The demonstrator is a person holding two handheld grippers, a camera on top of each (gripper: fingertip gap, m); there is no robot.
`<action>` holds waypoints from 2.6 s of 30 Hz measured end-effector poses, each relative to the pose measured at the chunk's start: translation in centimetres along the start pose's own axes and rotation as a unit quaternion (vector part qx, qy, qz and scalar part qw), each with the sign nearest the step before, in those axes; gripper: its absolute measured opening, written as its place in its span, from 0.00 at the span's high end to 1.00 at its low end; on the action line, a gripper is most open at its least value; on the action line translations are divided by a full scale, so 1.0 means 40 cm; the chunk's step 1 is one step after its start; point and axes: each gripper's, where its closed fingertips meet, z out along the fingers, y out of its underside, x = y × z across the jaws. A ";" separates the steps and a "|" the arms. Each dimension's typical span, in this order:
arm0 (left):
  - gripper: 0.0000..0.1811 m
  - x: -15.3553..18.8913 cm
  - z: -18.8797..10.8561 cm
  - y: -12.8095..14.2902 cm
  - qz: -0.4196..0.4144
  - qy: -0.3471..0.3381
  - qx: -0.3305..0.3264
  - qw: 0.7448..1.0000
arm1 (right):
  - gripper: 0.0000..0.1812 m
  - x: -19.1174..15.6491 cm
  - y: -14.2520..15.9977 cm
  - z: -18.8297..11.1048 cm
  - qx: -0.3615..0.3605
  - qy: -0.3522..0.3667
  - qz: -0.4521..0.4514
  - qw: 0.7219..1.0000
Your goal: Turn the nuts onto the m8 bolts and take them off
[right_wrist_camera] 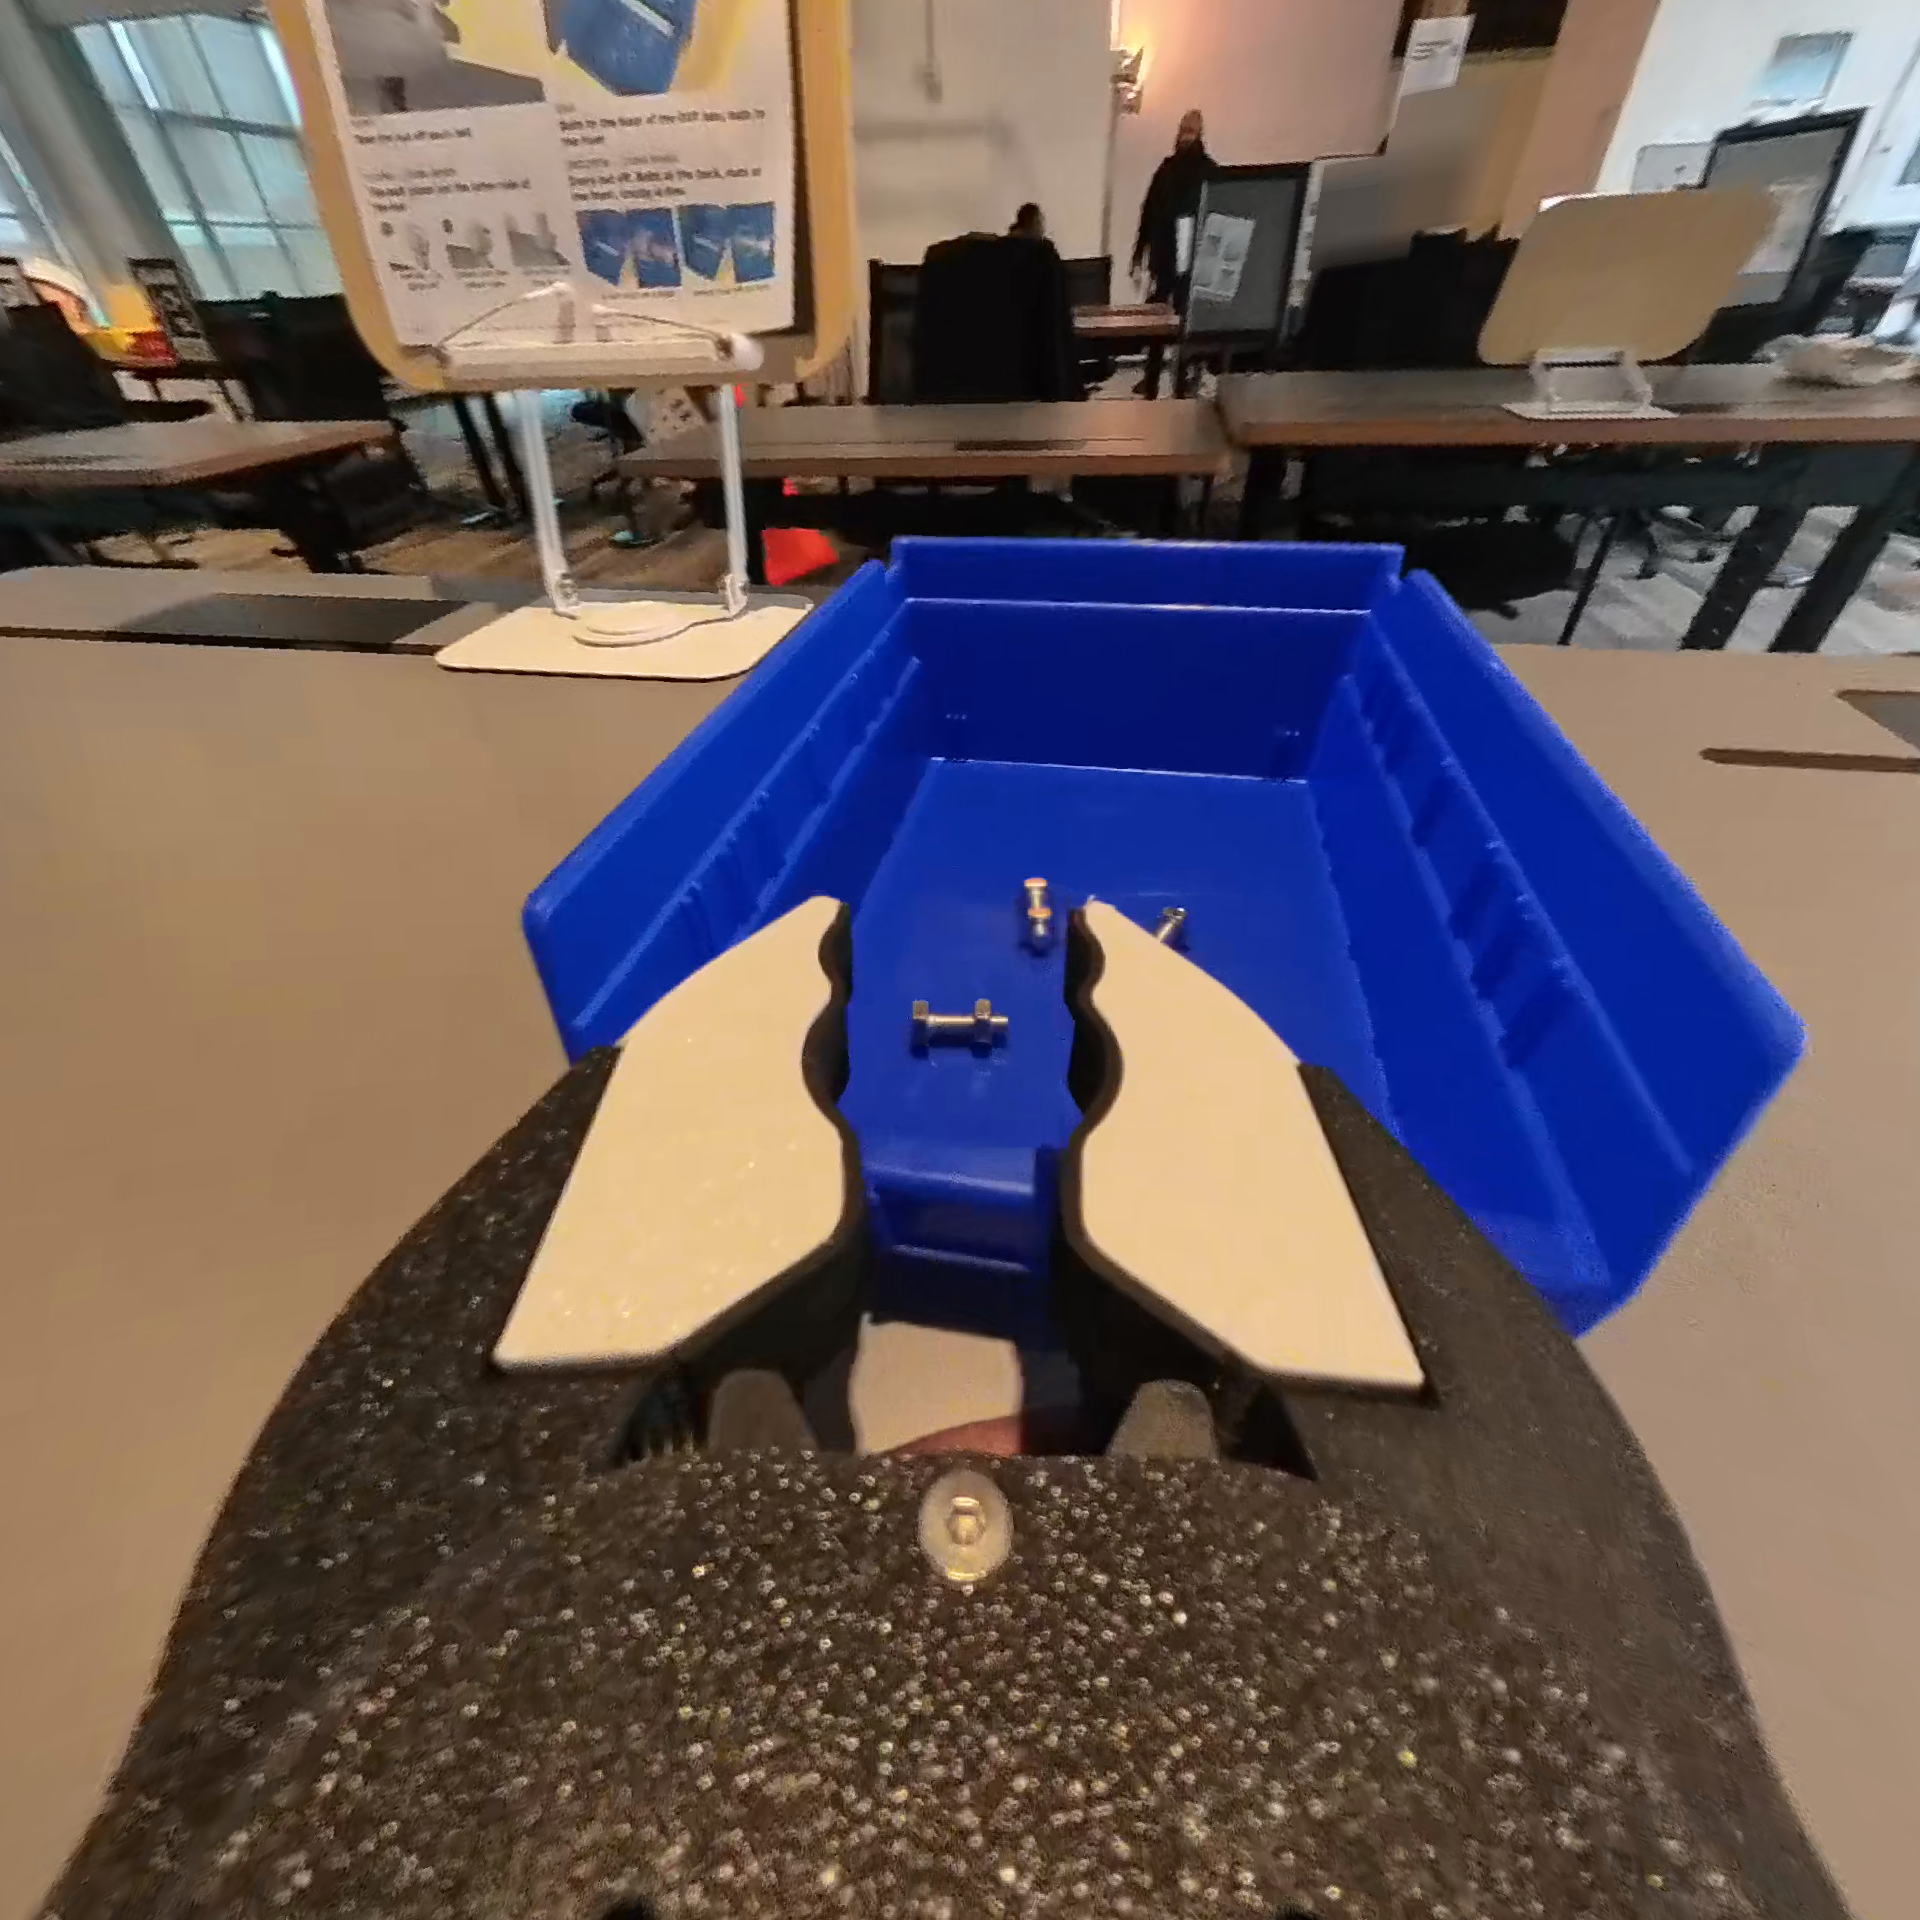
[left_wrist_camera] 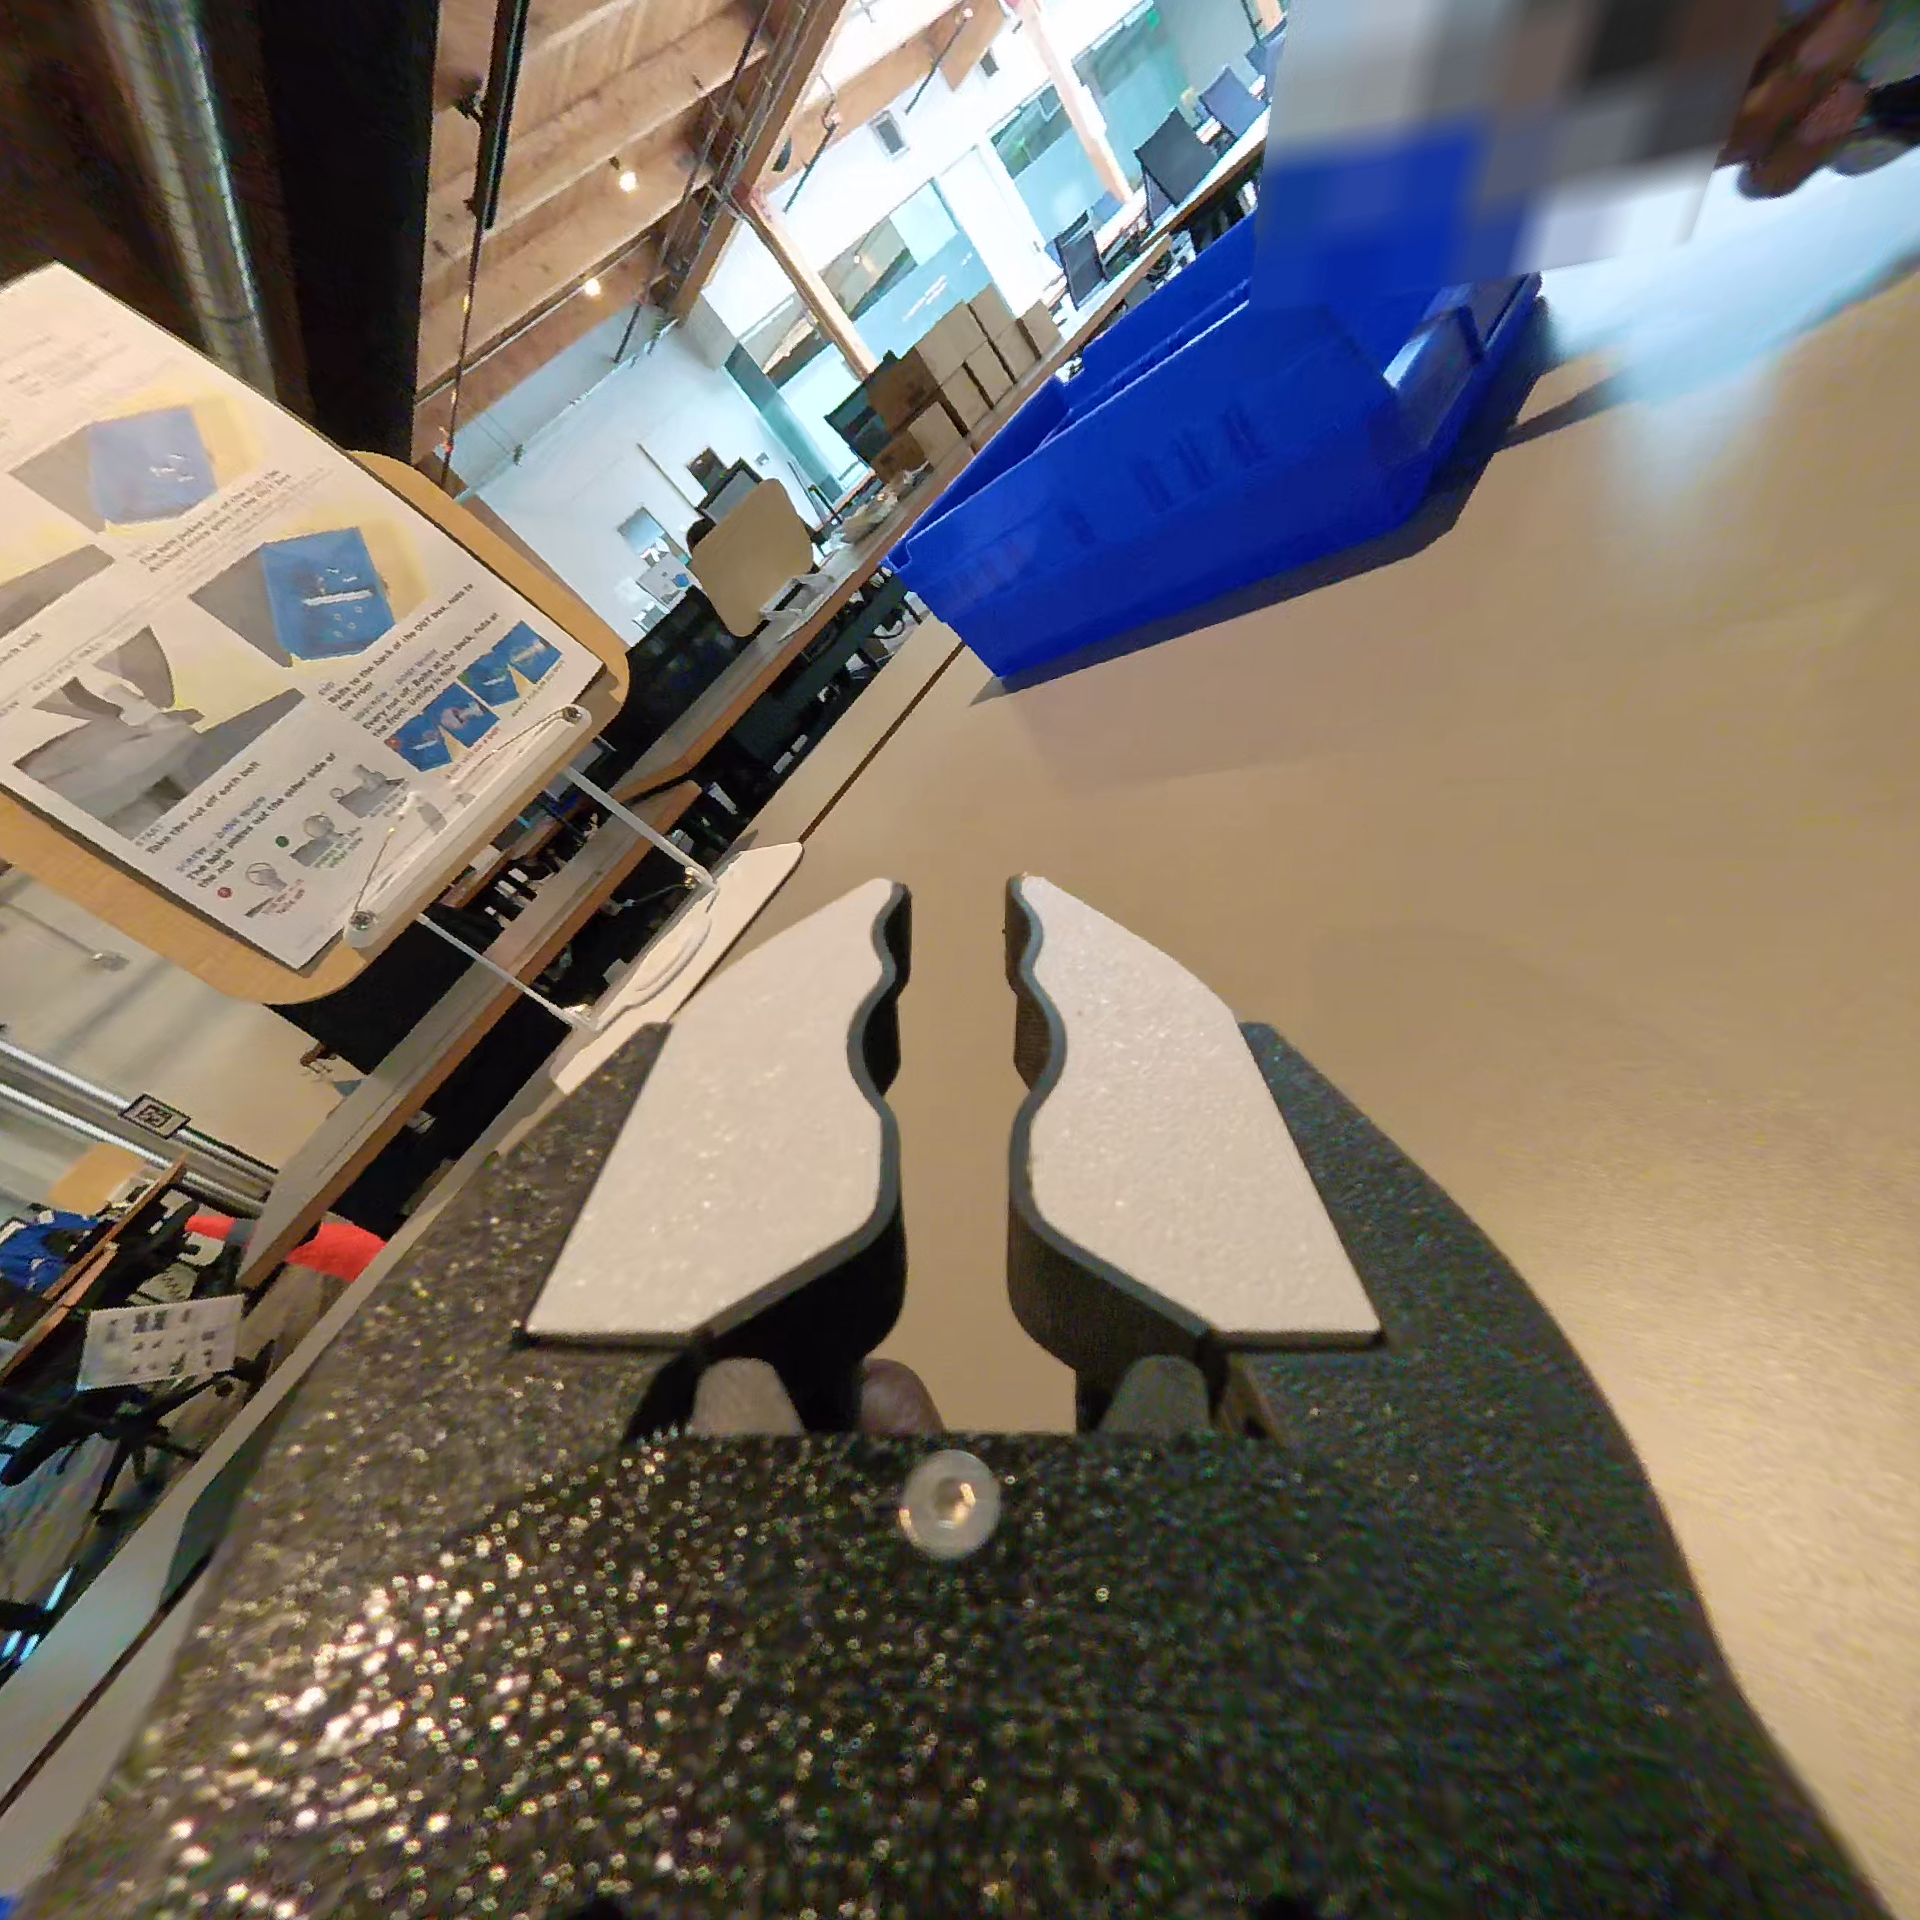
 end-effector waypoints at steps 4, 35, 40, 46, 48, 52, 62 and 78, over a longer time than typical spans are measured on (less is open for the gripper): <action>0.91 -0.027 -0.005 0.012 -0.024 -0.023 -0.008 0.999 | 0.77 -0.036 0.012 -0.029 0.007 0.027 -0.012 1.000; 0.81 -0.541 -0.445 0.289 -0.076 -0.367 -0.066 0.925 | 0.61 -0.174 0.061 0.030 -0.040 0.098 -0.071 0.992; 0.81 -0.591 -0.517 0.344 -0.119 -0.434 -0.100 0.887 | 0.66 -0.170 0.067 0.043 -0.051 0.101 -0.073 0.991; 0.80 -0.633 -0.613 0.416 -0.128 -0.498 -0.166 0.842 | 0.66 -0.168 0.081 0.061 -0.076 0.104 -0.094 0.987; 0.80 -0.631 -0.614 0.455 -0.151 -0.484 -0.189 0.841 | 0.67 -0.169 0.081 0.062 -0.077 0.108 -0.102 0.986; 0.79 -0.630 -0.630 0.538 -0.174 -0.471 -0.273 0.821 | 0.68 -0.169 0.083 0.064 -0.081 0.114 -0.111 0.984; 0.97 -0.592 -0.571 0.527 -0.207 -0.368 -0.241 0.874 | 0.73 -0.170 0.075 0.058 -0.067 0.104 -0.096 0.988; 0.96 -0.425 -0.420 0.383 -0.164 -0.135 -0.124 0.969 | 0.86 -0.169 0.064 0.052 -0.050 0.108 -0.098 0.988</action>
